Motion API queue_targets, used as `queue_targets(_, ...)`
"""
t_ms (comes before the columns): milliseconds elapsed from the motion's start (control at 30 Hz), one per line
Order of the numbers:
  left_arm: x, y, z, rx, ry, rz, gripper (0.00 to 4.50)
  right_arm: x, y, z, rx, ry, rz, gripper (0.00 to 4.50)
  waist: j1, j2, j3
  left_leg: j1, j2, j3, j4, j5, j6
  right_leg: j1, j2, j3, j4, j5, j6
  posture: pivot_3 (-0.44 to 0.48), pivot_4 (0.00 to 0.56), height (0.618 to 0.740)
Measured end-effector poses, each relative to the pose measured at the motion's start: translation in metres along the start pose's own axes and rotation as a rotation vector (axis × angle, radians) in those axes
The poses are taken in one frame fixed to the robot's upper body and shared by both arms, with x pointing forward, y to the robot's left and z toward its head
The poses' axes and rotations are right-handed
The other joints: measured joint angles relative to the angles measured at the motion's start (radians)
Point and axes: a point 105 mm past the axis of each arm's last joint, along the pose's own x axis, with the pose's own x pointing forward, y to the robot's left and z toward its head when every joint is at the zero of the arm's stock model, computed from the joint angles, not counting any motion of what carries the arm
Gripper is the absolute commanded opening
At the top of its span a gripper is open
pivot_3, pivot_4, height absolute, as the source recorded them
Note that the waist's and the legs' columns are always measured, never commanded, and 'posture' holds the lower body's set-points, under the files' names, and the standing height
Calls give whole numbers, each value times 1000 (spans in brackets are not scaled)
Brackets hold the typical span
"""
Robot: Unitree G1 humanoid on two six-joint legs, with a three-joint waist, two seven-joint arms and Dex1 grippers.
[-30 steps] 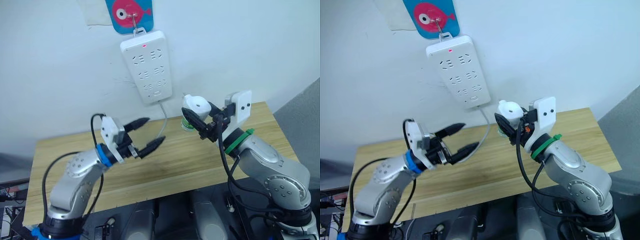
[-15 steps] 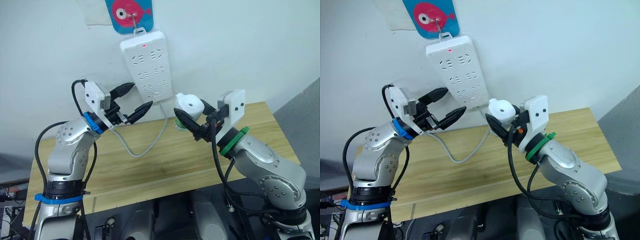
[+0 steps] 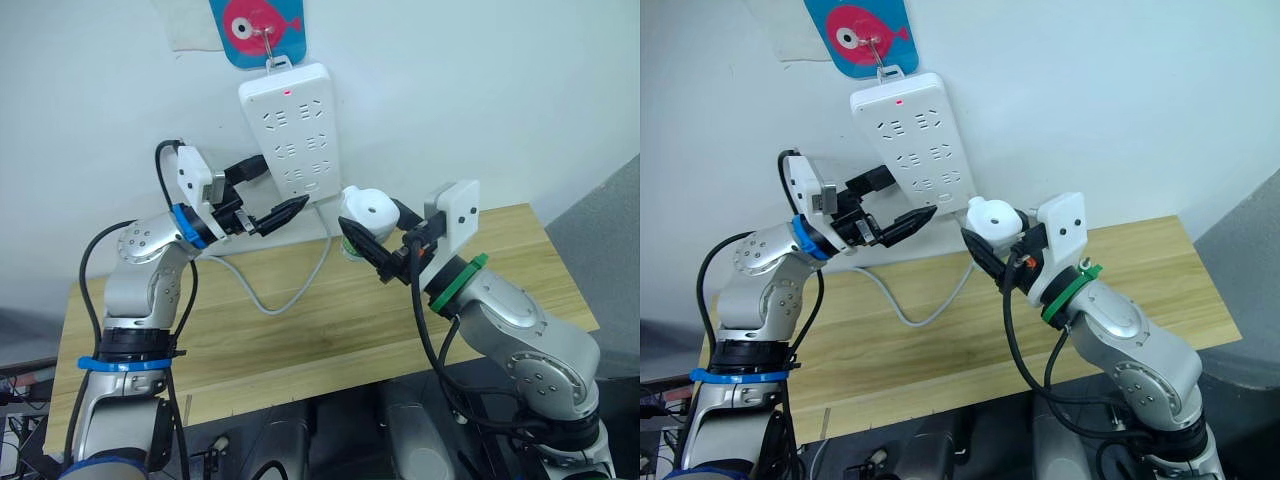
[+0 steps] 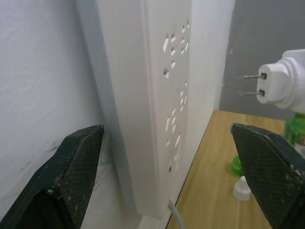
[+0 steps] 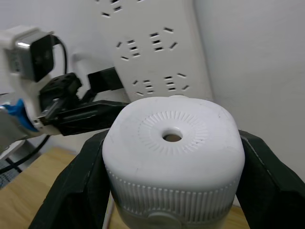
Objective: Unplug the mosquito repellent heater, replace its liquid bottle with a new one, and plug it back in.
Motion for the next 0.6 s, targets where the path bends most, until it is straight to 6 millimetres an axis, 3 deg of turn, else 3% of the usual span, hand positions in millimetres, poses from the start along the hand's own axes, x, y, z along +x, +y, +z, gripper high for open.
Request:
queue_targets(100,0,-1,0,-15,-3,-8,3880,3,1,6,-9,-24,1,3070,-1,0,0,0,0,0,0,0,0,0,0,0,1,0,0,-123,280,740)
queue_targets(367,-1,0,1,-42,-15,0,1407,12,2,13,-35,-34,16,3070,-1,0,-1,0,0,0,0,0,0,-1,0,0,1,0,0,-116,289,740)
queue_targets(600,-2,2,1,-51,-10,9,1312,18,0,5,-69,14,4,3070,0,0,-1,0,0,0,0,0,0,-1,0,0,1,0,0,-119,296,740)
